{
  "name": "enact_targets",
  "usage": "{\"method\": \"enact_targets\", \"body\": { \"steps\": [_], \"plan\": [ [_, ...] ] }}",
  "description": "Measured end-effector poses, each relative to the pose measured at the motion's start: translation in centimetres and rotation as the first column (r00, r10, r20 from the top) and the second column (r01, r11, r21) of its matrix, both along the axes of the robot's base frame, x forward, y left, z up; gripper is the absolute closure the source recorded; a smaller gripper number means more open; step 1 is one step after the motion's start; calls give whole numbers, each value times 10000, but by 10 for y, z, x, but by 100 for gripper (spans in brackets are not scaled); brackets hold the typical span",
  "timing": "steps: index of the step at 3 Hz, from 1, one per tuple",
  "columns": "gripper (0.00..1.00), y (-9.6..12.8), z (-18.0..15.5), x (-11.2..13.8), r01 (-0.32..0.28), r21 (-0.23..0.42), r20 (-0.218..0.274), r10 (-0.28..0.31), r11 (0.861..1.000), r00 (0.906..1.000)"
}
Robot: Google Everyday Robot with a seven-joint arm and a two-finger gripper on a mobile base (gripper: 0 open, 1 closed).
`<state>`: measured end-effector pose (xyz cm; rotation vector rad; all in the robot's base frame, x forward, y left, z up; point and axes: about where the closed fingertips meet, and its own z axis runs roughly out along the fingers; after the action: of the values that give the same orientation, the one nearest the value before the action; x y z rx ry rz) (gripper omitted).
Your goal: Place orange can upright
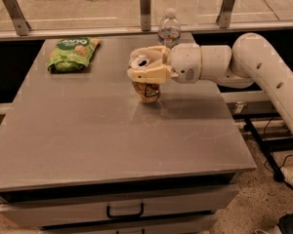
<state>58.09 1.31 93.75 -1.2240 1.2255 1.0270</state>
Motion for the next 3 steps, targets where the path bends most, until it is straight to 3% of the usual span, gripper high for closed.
{"method": "enact_targets", "body": {
  "steps": [3],
  "plan": [
    [13, -18, -21, -17, -114, 531, -220, 125, 9985, 9997]
  ]
}}
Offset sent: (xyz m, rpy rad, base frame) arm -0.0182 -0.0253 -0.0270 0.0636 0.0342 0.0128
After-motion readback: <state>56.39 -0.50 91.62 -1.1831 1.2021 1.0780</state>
